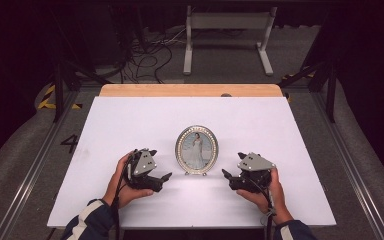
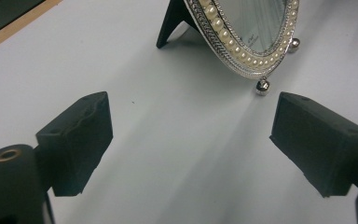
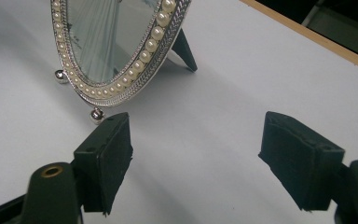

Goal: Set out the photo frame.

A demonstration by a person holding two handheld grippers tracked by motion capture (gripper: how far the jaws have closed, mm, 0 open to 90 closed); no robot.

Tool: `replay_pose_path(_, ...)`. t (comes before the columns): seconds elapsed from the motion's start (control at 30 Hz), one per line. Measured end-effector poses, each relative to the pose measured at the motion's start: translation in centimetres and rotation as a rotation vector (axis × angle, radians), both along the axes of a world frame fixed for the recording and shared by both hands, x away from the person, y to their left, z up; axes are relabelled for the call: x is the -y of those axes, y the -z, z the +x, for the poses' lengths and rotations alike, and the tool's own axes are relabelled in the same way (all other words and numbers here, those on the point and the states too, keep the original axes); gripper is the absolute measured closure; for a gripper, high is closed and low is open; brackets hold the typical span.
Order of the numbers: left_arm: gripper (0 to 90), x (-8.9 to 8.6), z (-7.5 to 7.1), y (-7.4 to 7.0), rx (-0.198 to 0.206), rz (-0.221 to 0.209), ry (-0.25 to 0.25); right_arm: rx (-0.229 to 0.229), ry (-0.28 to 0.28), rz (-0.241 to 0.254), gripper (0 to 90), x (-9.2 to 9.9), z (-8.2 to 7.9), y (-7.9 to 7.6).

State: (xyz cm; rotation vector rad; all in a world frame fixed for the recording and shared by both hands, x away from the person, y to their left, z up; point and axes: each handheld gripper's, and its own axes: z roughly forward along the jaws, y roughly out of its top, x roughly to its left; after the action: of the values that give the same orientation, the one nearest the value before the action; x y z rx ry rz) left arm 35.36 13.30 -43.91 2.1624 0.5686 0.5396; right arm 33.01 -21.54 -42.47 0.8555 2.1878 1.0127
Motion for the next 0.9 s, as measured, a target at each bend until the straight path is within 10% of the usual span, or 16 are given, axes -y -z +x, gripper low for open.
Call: replay_pose_path(0.9,8.1,-3.9,-1.4,0.6,0.018,0.005,-0.021,0.037,0.082,-0.005,19.4,3.2,-1.3,0.0)
